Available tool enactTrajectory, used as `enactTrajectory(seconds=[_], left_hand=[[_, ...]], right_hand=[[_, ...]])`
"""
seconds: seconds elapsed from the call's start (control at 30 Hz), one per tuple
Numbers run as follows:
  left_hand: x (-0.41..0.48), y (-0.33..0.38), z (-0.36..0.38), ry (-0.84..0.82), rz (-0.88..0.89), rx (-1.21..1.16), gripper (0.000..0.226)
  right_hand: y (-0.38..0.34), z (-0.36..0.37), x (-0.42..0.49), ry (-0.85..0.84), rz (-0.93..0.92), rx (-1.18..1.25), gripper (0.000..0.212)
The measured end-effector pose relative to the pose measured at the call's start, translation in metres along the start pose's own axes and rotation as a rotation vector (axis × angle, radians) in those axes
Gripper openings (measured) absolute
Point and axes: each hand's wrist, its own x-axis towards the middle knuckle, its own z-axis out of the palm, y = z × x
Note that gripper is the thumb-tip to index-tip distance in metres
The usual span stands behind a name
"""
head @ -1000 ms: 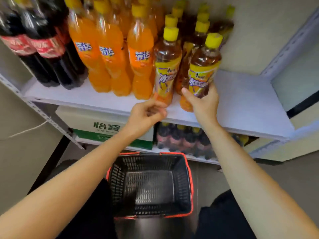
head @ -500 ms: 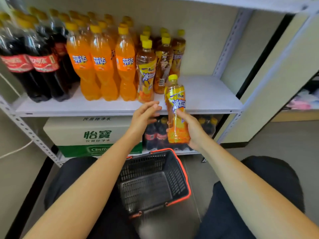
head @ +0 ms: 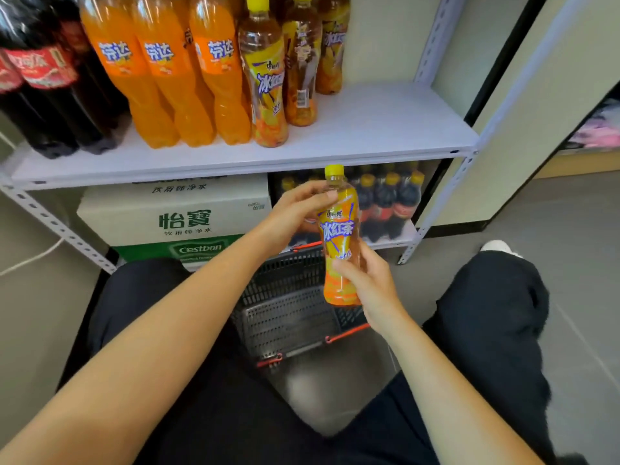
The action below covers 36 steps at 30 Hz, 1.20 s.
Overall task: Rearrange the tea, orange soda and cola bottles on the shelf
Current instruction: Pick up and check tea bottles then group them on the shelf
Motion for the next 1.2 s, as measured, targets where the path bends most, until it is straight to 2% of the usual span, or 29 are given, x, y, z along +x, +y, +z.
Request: enactTrajectory(seconds=[0.07, 0.2, 0.27, 0.37, 0.43, 0.5, 0.57, 0.67, 0.77, 0.87, 0.97, 1.03, 1.13, 1.2], left_hand=[[-0.002, -0.002, 0.004, 0.0, 0.0, 0.02, 0.05], [-0.007, -0.001, 0.008, 0.007, 0.024, 0.057, 0.034], [-0.012, 0.0, 0.012, 0.076, 0.042, 0.013, 0.032], [-0.024, -0.001, 0.022, 0.193, 0.059, -0.057, 0.03], [-0.03, 0.0, 0.025, 0.197, 0.068, -0.151, 0.03], [-0.037, 0.005, 0.026, 0.156, 0.074, -0.232, 0.033], [-0.043, 0.006, 0.027, 0.087, 0.078, -0.323, 0.045], [-0.05, -0.001, 0.03, 0.021, 0.091, -0.378, 0.062], [-0.061, -0.006, 0.039, 0.166, 0.143, -0.399, 0.054], [-0.067, -0.019, 0.047, 0.301, 0.204, -0.336, 0.038], [-0.072, -0.025, 0.049, 0.381, 0.196, -0.356, 0.031], [-0.076, -0.022, 0.048, 0.34, 0.18, -0.416, 0.032], [-0.079, -0.021, 0.048, 0.251, 0.205, -0.481, 0.044], [-0.079, -0.02, 0.047, 0.218, 0.231, -0.501, 0.048]], right_hand=[[-0.002, -0.004, -0.002, -0.023, -0.033, -0.038, 0.046], [-0.002, -0.011, -0.008, -0.018, -0.051, -0.154, 0.061], [-0.004, -0.014, -0.011, 0.013, -0.031, -0.221, 0.071], [-0.009, -0.015, -0.014, 0.064, -0.05, -0.264, 0.066], [-0.013, -0.016, -0.017, 0.037, -0.021, -0.128, 0.06], [-0.018, -0.021, -0.023, -0.067, 0.075, 0.087, 0.051], [-0.025, -0.028, -0.028, -0.162, 0.175, 0.224, 0.039], [-0.031, -0.038, -0.032, -0.238, 0.233, 0.319, 0.037], [-0.035, -0.044, -0.035, -0.186, 0.23, 0.41, 0.031], [-0.033, -0.051, -0.038, -0.123, 0.218, 0.465, 0.015], [-0.029, -0.057, -0.041, -0.125, 0.194, 0.495, 0.032], [-0.028, -0.057, -0.043, -0.109, 0.195, 0.488, 0.041], [-0.03, -0.058, -0.046, -0.062, 0.228, 0.439, 0.034], [-0.031, -0.06, -0.047, -0.046, 0.256, 0.385, 0.037]])
